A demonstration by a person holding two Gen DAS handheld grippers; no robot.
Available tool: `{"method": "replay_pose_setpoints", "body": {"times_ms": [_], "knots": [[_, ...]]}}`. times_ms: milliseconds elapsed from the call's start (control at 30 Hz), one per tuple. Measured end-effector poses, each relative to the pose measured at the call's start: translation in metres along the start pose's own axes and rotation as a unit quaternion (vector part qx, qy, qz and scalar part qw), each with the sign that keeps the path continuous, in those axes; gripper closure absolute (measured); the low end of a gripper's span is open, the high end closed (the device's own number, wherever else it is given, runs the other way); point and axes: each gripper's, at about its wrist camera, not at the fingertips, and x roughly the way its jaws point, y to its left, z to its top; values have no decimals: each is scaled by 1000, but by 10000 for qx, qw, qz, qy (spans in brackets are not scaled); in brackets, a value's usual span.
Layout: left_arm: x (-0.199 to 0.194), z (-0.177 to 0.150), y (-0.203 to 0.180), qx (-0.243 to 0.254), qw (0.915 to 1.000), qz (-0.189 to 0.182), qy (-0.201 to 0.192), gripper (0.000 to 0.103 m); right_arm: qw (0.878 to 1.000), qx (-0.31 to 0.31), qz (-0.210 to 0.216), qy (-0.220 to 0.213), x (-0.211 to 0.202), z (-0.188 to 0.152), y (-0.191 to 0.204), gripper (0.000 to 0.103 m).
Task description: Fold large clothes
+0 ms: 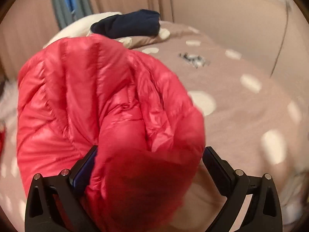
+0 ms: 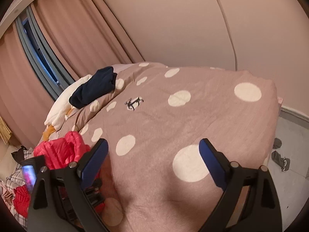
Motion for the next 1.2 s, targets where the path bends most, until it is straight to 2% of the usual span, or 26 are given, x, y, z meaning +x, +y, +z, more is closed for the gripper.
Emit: {"method": "replay_pose_setpoints", "body": {"times_ms": [67,133,200,267,300,367,400,433,500,567,600,633,700,767,800,867,933,1033,1167,1200], "knots": [[-30,2,10,-499,9980,-329,-202,2,10000,-36,-6,-58,-6,4,2,7],[-65,2,17,-736,9940,-598,-552,2,9999,15,26,-113,-15,7,3,5],[-97,0,19,-729,9889,-964,-867,2,9998,110,115,-135,-24,8,4,3],[-135,-3,22,-561,9801,-1446,-1236,2,9997,131,177,-109,-30,7,10,3],[-151,-7,24,-518,9787,-1442,-1366,2,9996,95,231,-91,-32,6,15,3],[-187,-15,39,-527,9759,-1058,-1836,2,9993,-9,363,-48,-36,3,28,3],[-201,-21,53,-652,9726,-679,-2125,2,9991,-48,425,-48,-38,2,34,2],[-203,-21,64,-798,9715,-247,-2218,2,9985,-131,524,-63,-40,0,45,2],[-202,-27,94,-1161,9689,343,-2158,2,9969,-306,726,-70,-44,-4,68,1],[-186,-35,140,-1899,9636,677,-1758,2,9919,-622,1110,-14,-45,-9,104,0],[-178,-40,161,-2244,9590,721,-1571,2,9895,-766,1226,4,-44,-12,121,0],[-170,-50,190,-2731,9491,523,-1477,2,9872,-897,1321,14,-43,-15,137,0],[-161,-70,228,-3273,9326,203,-1505,2,9798,-1217,1584,71,-42,-22,178,0],[-157,-82,254,-3520,9237,525,-1421,2,9733,-1434,1792,92,-43,-29,210,1],[-157,-86,266,-3550,9203,859,-1403,2,9693,-1583,1880,33,-45,-33,230,1],[-154,-93,283,-3571,9152,1223,-1414,2,9620,-1906,1951,-111,-46,-40,262,1],[-151,-103,303,-3710,9091,1300,-1380,2,9540,-2240,1986,-140,-39,-48,296,1],[-141,-105,320,-3905,9012,1358,-1300,2,9501,-2448,1934,81,-11,-56,325,1],[-138,-101,330,-3879,9025,1420,-1217,2,9489,-2626,1740,193,31,-60,342,4],[-135,-101,329,-3887,9029,1381,-1207,2,9474,-2839,1469,176,48,-62,345,14]]}}
